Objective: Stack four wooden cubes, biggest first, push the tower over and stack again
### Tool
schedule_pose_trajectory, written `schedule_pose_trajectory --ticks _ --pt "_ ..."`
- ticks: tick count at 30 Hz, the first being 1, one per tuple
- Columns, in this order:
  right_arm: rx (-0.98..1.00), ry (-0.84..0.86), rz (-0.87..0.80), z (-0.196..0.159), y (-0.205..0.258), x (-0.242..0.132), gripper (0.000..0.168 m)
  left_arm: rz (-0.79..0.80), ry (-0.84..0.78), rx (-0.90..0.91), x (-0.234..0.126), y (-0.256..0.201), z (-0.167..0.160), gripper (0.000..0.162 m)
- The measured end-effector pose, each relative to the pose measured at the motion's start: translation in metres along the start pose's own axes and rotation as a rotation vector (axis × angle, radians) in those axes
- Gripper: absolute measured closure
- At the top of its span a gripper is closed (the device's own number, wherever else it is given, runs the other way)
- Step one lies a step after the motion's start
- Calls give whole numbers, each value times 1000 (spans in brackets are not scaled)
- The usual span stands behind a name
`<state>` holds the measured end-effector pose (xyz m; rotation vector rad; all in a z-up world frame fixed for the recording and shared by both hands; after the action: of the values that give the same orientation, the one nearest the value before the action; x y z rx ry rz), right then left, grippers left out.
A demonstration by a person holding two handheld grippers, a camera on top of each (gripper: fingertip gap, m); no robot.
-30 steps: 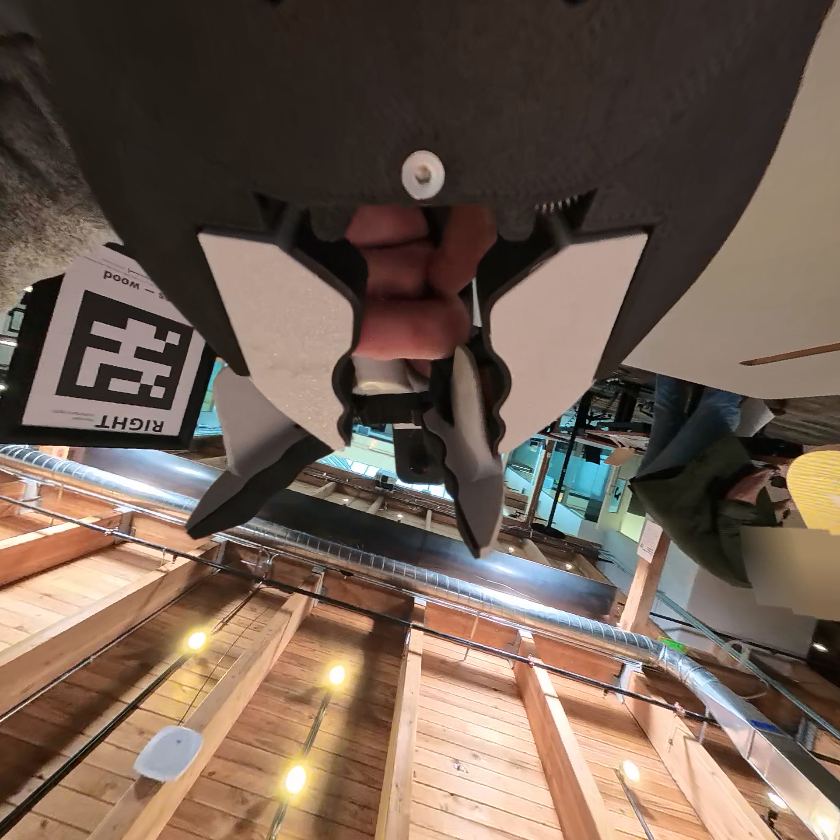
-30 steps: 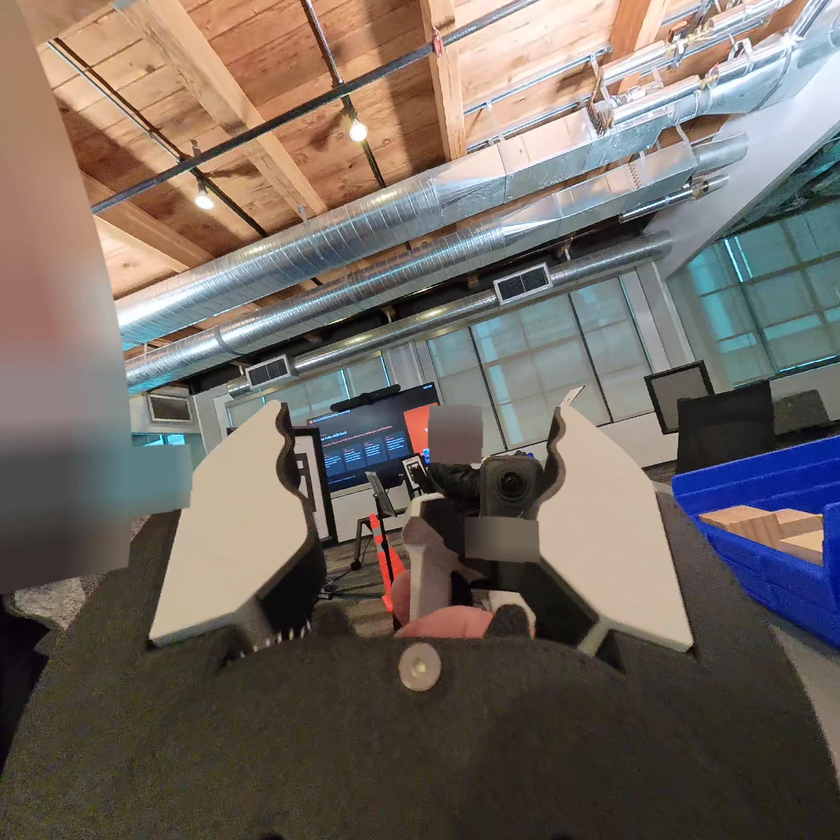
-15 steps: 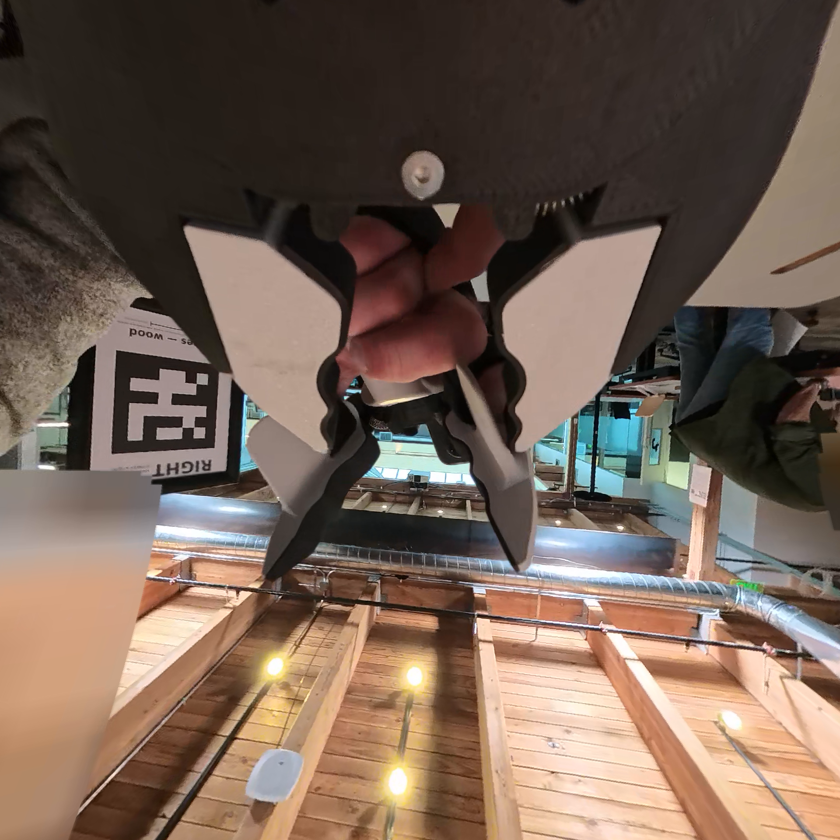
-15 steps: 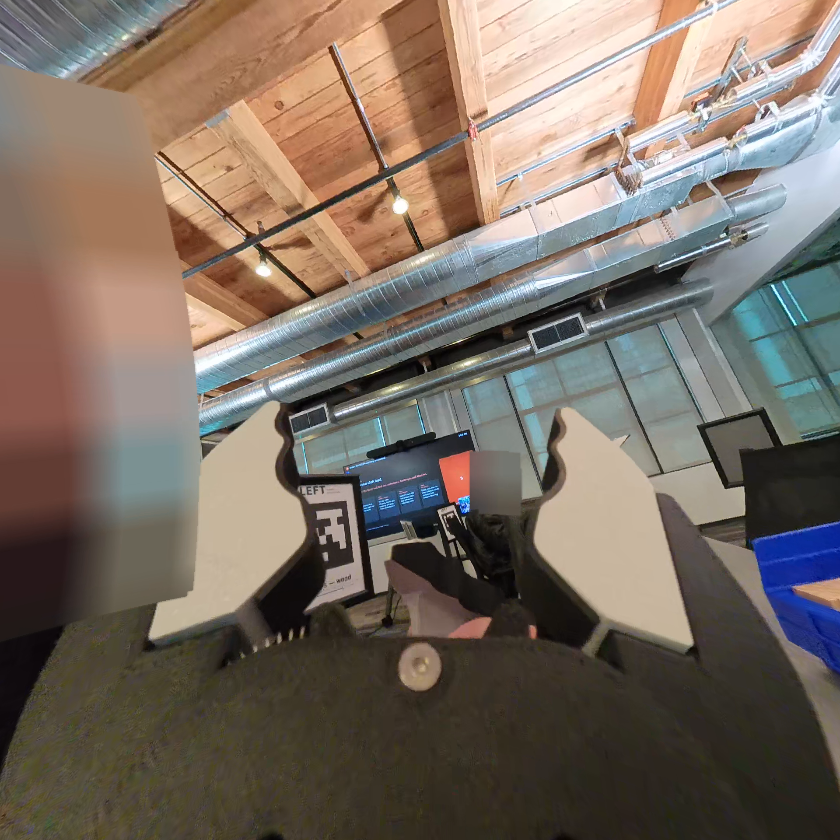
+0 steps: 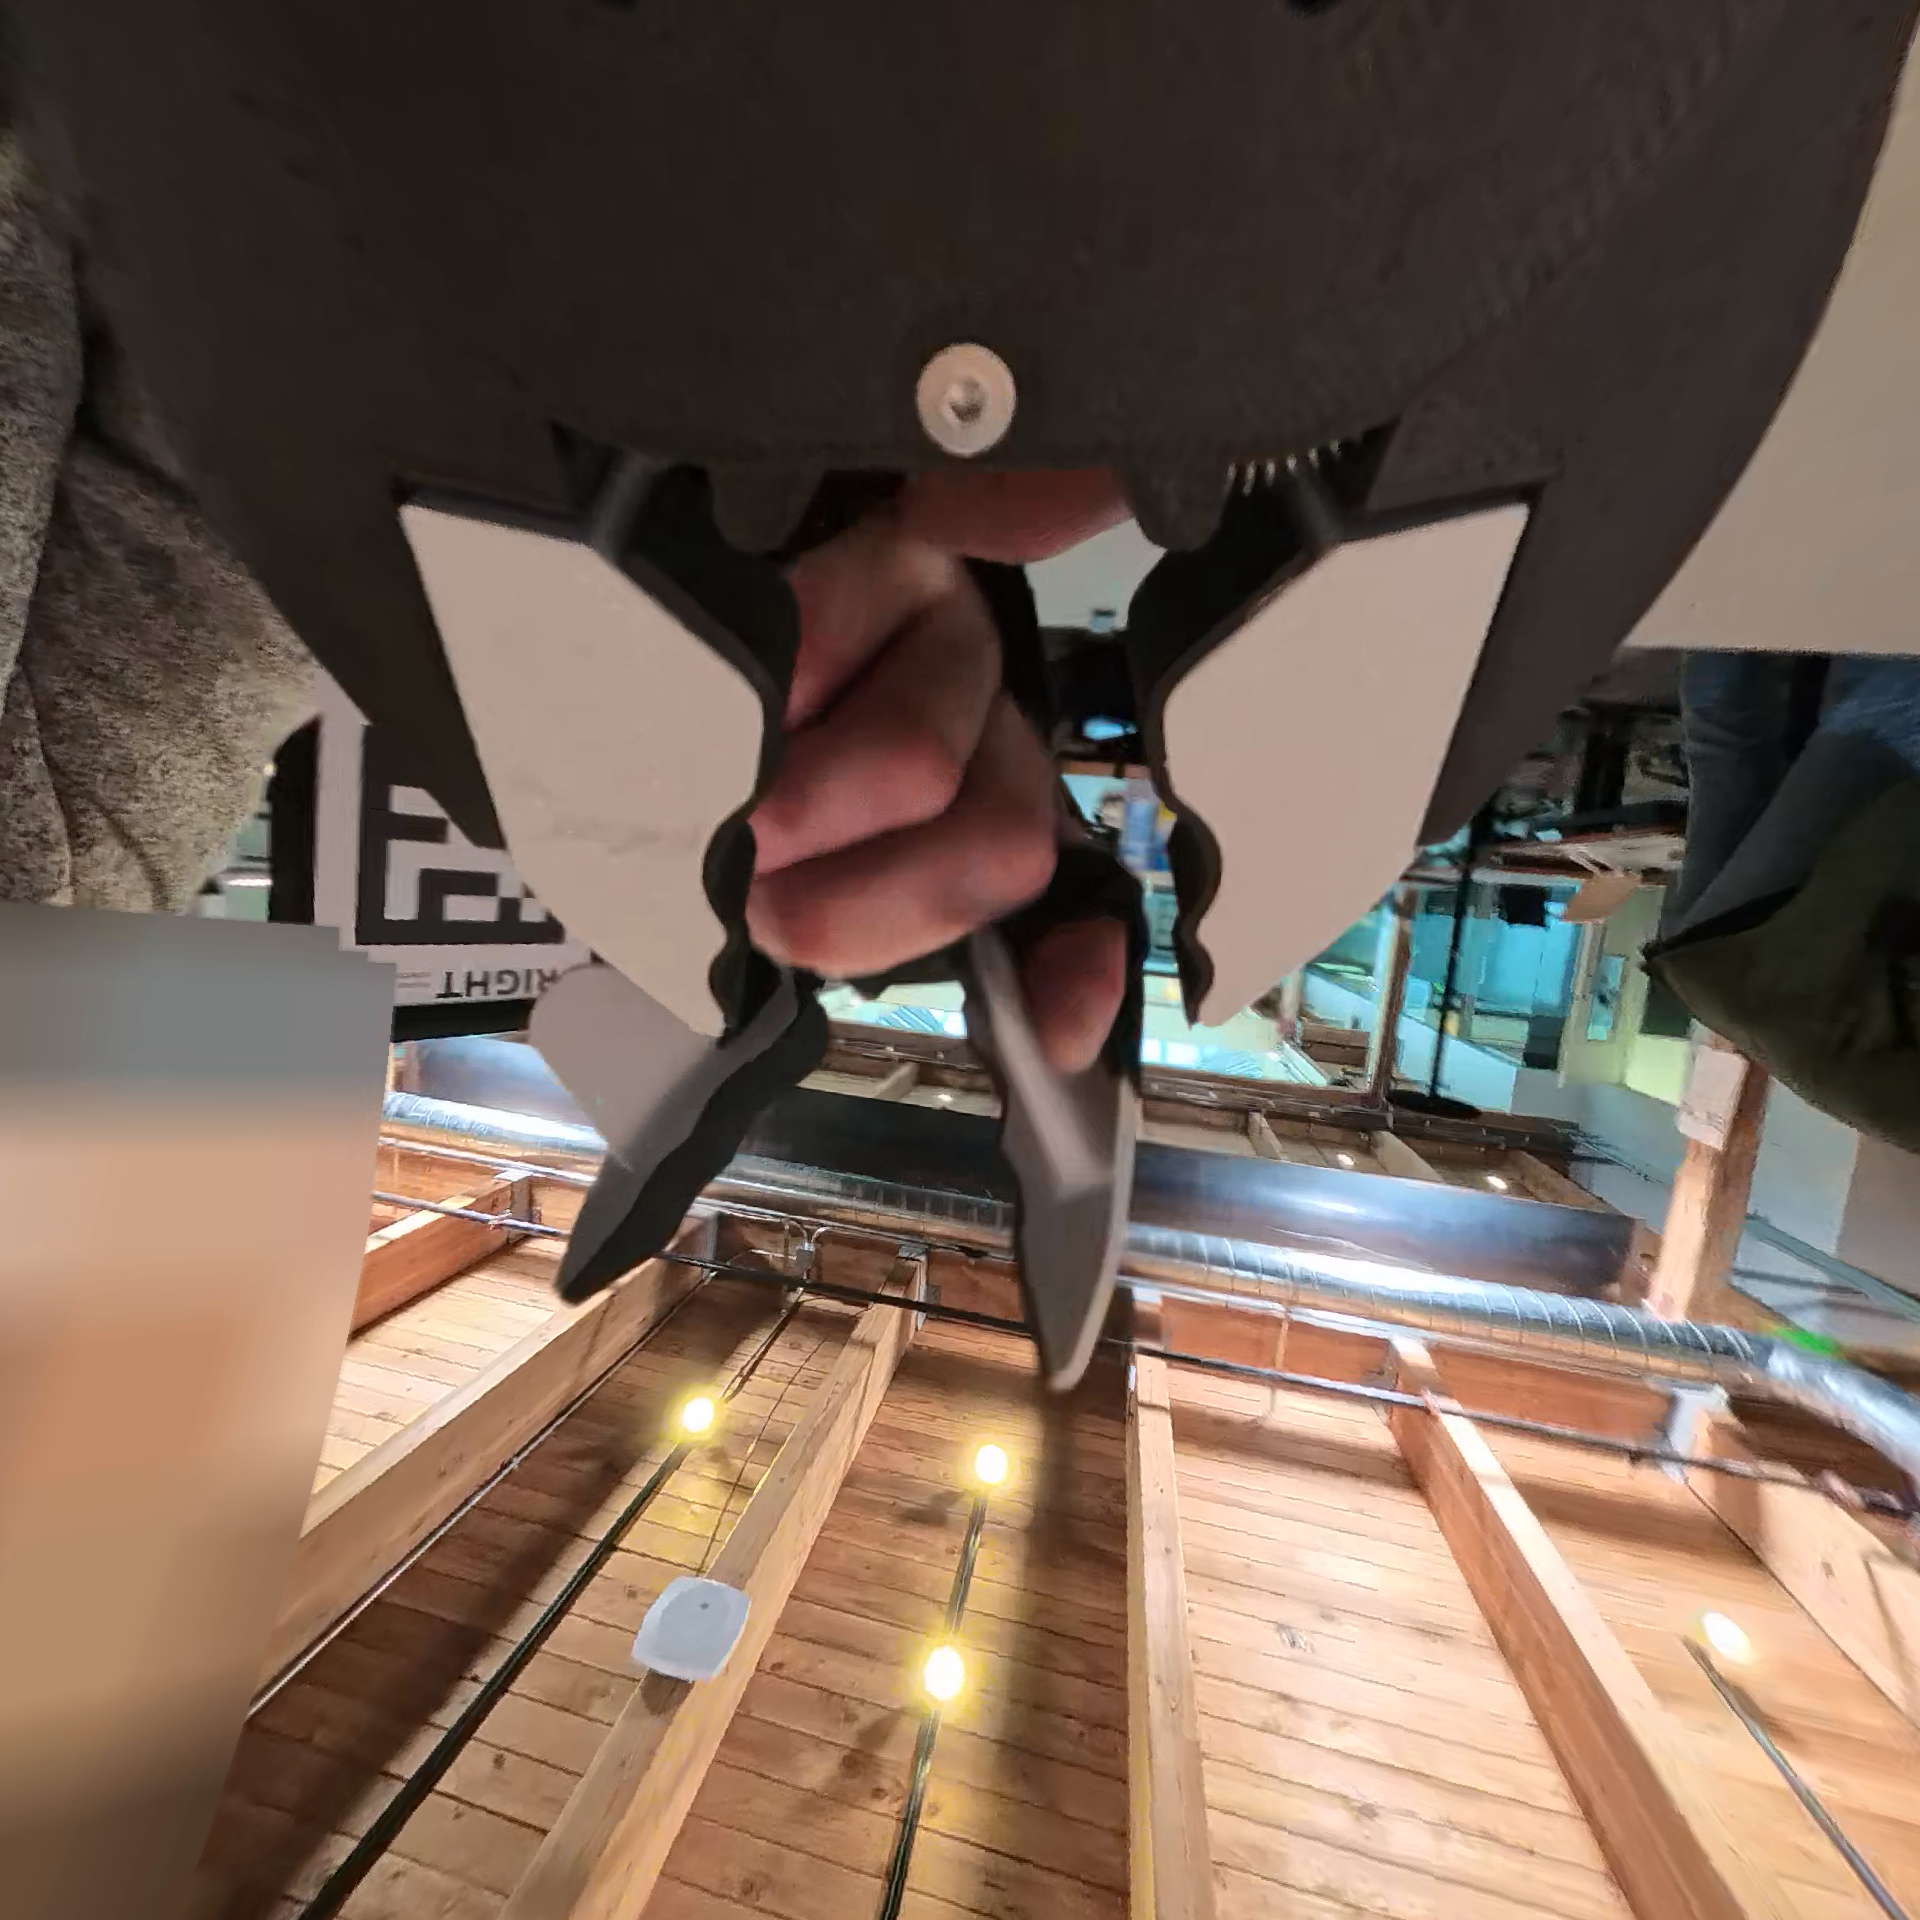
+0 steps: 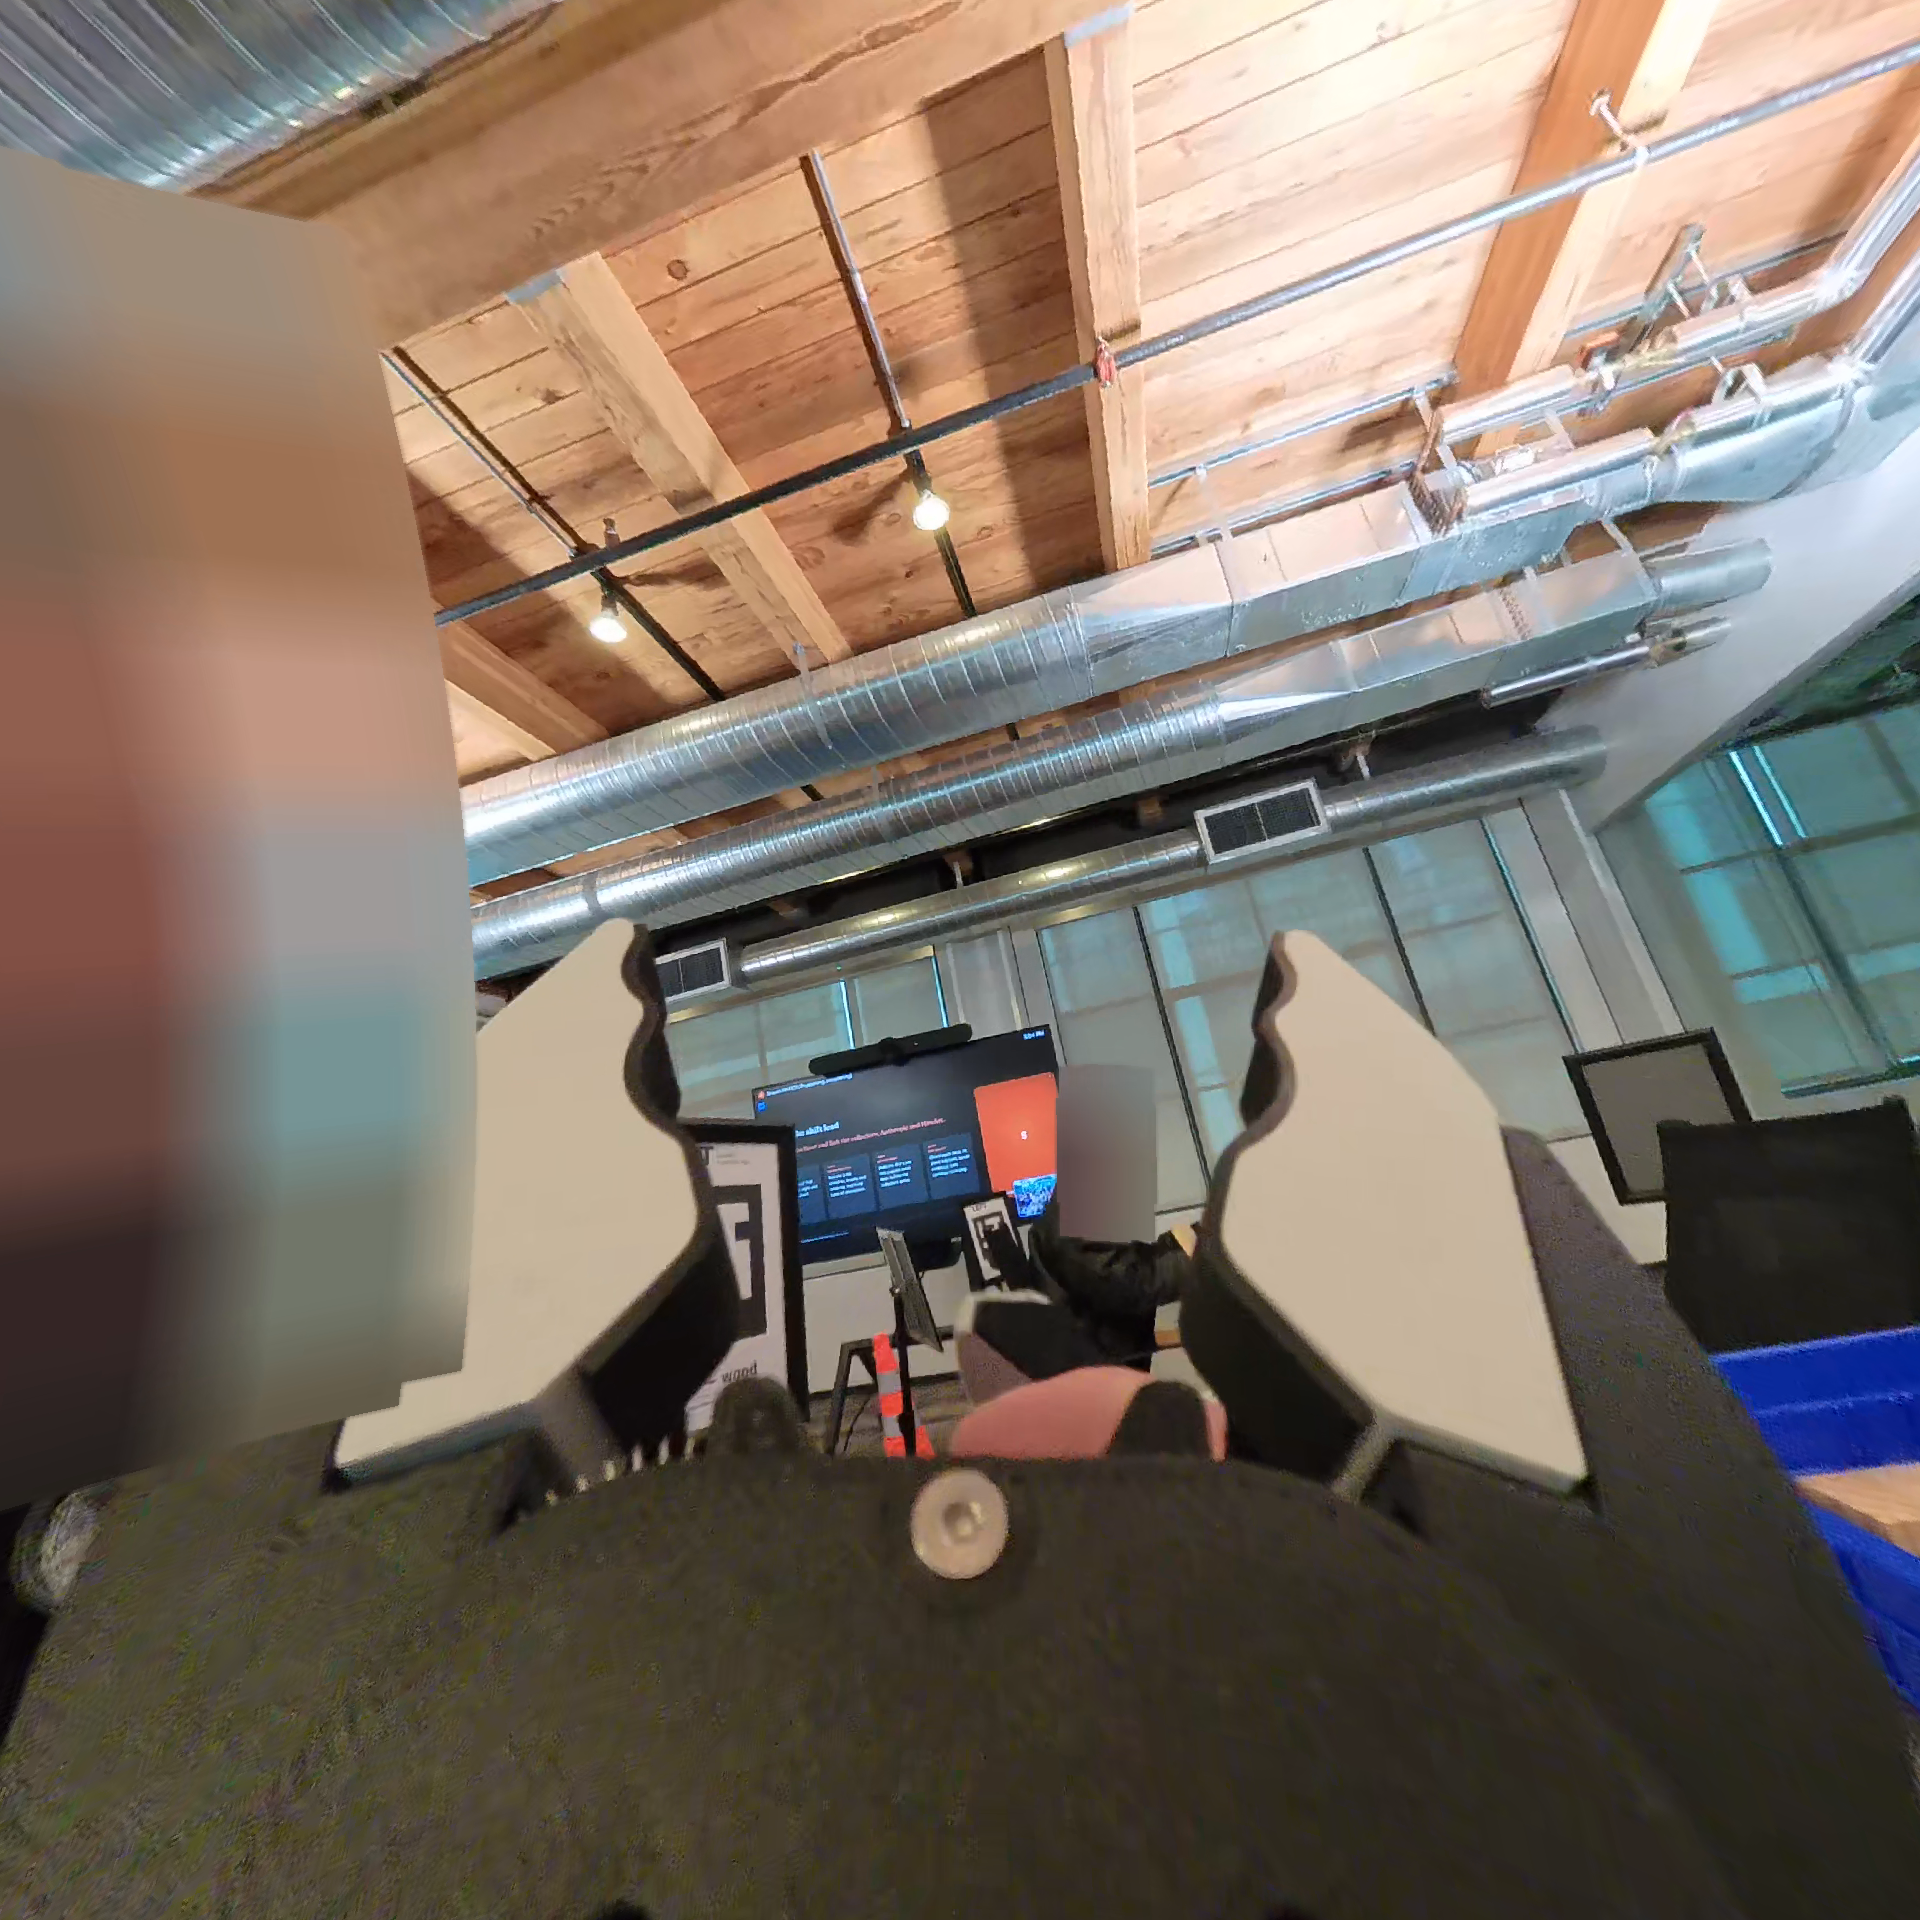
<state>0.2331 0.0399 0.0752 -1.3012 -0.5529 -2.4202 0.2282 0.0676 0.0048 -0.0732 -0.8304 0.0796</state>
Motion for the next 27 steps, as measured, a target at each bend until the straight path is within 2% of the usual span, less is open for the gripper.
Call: schedule_pose_trajectory --ticks 1,3,6,8,11,12,14,15,17,19,21,23,25,27 --pt "-9 -5 14 1 4 3 65 0 11 -25 -1 1 -5 82" --pt "-10 -10 29 3 9 9 63 -25 -15 -59 0 -4 -1 87" --pt "2 -10 8 1 6 11 50 -24 -18 -99 -2 -2 -2 80" --pt "-10 7 36 -1 12 13 71 -46 8 -141 -4 -4 -8 80" --pt "-59 56 126 -5 27 12 105 -34 27 -49 -4 -9 -7 84" --pt "-78 78 131 -5 28 10 117 -29 3 -52 -7 -8 -3 100" --pt "-119 151 129 -10 25 4 142 -3 5 9 -11 -8 2 113" --pt "-138 177 126 -11 23 1 150 15 23 62 -13 -7 2 122" --pt "-227 265 92 -19 18 -3 150 39 69 133 -20 -6 4 132" --pt "-325 366 49 -27 10 -7 143 79 113 216 -29 -3 9 139" --pt "-406 383 24 -24 4 -10 157 136 157 284 -39 2 17 134" --pt "-593 430 -94 -18 -15 -18 168 218 206 348 -51 11 24 133" --pt "-820 575 -244 -18 -44 -37 168 307 243 394 -64 21 34 132" --pt "-922 667 -381 -12 -71 -61 164 405 303 494 -80 31 45 142"
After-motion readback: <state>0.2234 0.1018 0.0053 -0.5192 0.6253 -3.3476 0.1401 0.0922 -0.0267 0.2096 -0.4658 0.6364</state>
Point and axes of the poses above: each gripper's, where its closed fingertips meet, x out along the fingers, z out of its top, y = z × x across the jaws, the point moved 1 cm from there along -x, back along the fingers, and after that the axes turned 8 degrees about -y, right-handed, at the moved point
